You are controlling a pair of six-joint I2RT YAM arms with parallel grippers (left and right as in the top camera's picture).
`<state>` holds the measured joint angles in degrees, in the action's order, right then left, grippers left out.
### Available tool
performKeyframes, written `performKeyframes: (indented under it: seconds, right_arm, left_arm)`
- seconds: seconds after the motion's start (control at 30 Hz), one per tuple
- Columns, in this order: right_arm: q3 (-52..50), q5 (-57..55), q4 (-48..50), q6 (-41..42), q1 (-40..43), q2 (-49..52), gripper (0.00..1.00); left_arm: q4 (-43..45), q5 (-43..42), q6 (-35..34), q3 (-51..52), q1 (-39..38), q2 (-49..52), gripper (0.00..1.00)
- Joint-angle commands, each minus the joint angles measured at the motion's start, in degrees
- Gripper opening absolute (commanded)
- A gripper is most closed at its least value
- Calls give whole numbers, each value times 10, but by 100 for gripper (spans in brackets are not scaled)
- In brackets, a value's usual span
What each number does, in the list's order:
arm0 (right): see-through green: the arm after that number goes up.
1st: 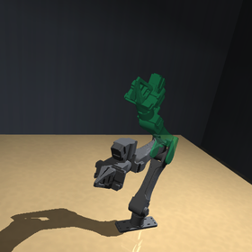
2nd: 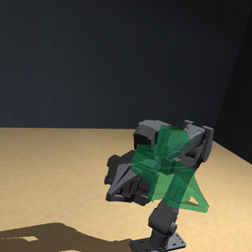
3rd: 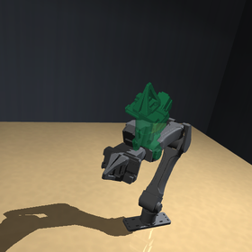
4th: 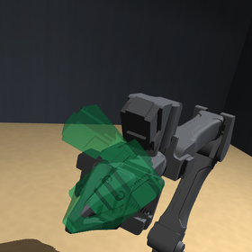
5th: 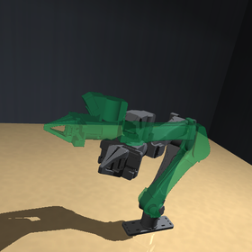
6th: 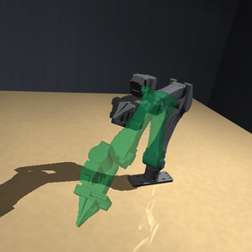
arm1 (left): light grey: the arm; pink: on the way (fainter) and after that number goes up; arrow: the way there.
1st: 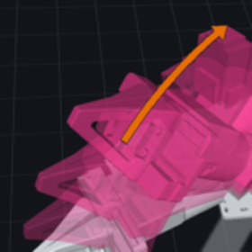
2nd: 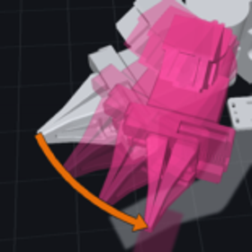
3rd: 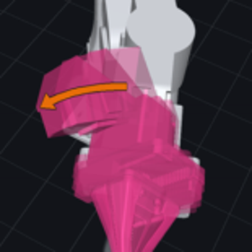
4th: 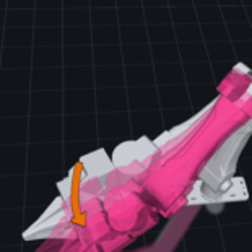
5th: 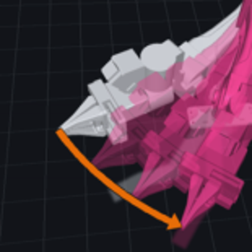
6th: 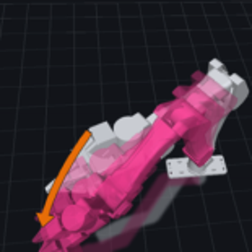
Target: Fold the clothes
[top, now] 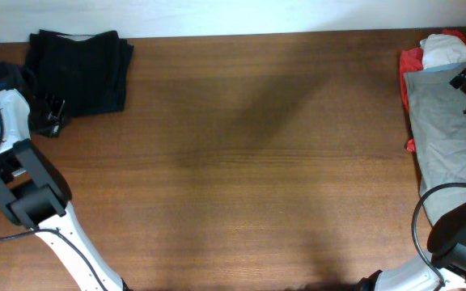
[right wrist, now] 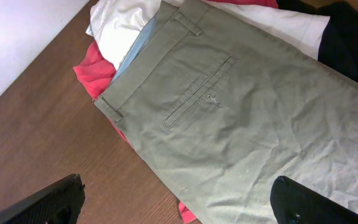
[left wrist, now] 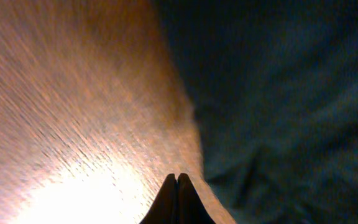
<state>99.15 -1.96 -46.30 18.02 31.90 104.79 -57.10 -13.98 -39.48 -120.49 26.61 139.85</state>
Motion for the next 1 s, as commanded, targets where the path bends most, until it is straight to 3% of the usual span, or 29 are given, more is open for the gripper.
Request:
performKeyframes:
  seconds: [0.0, 0.4, 0.83, 0.97]
  right_arm:
    - [2, -7, 1, 5, 0, -1, 99]
    - [2, -7, 0, 4, 0, -1, 99]
    - [2, -7, 0, 4, 0, -1, 99]
    - [2, -7, 0, 4, 0, -1, 99]
  left_arm:
    - [11, 41, 75, 3, -19, -57, 0]
    - [42, 160, 75, 17, -128, -55, 1]
    - [77, 156, 109, 72, -142, -46, 2]
    - [41, 94, 157, 67, -141, -63, 1]
